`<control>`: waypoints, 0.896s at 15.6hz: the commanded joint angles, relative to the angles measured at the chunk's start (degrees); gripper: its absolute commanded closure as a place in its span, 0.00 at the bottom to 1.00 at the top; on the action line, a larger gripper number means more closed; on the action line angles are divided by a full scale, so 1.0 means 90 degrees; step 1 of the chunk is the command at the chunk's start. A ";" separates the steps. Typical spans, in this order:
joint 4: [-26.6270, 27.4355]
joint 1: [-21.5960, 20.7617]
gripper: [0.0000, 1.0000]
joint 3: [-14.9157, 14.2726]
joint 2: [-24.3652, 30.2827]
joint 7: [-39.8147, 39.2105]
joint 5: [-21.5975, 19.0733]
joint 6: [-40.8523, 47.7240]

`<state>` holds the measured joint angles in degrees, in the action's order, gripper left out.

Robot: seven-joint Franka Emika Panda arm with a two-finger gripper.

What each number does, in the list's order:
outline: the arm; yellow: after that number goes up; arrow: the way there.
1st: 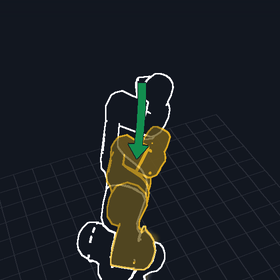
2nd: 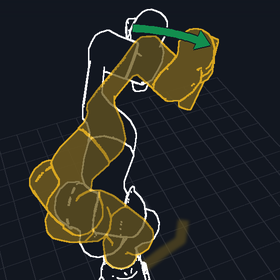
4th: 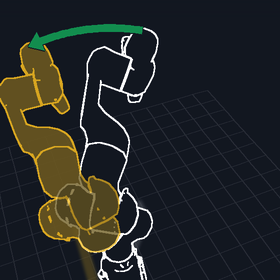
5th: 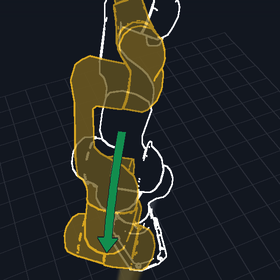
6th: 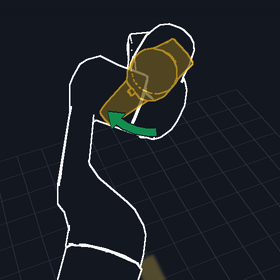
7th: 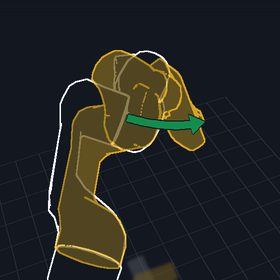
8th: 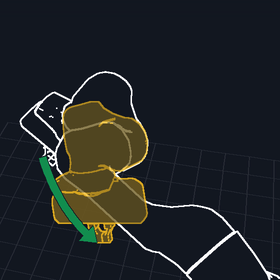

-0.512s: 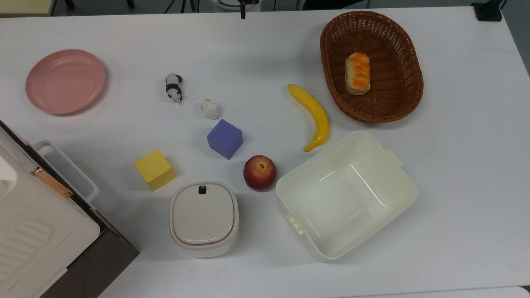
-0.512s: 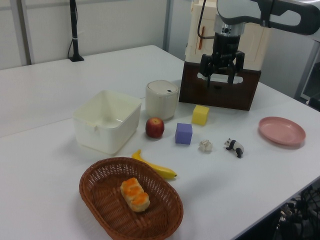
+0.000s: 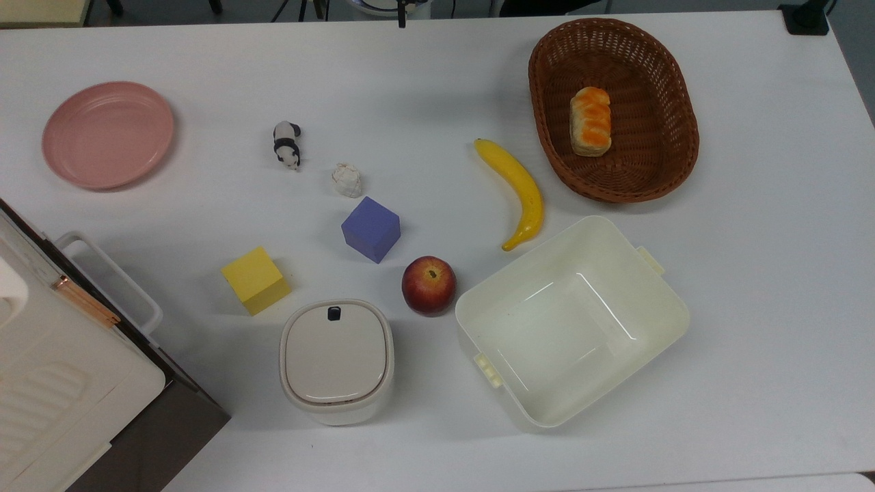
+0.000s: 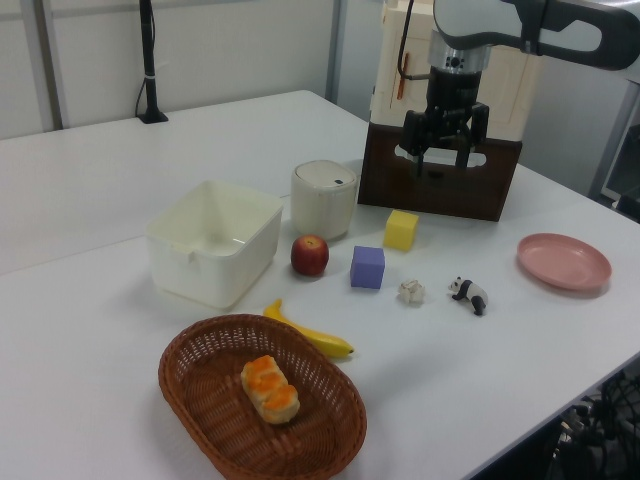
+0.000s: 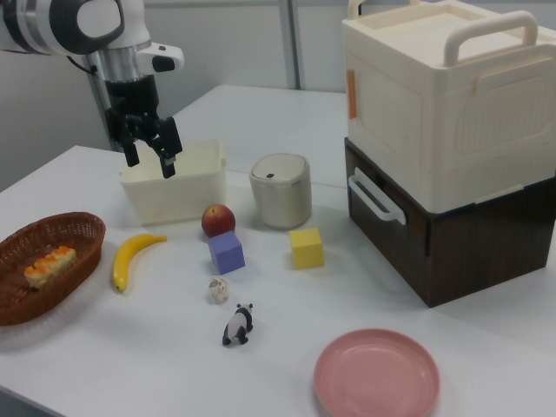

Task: Open the trash can

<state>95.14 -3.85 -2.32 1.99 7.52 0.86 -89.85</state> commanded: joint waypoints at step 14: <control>0.0132 -0.0011 0.00 0.0043 0.0140 -0.0152 -0.0076 0.0101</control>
<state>95.20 -4.03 -1.85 2.00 7.18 0.86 -89.37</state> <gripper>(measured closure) 0.000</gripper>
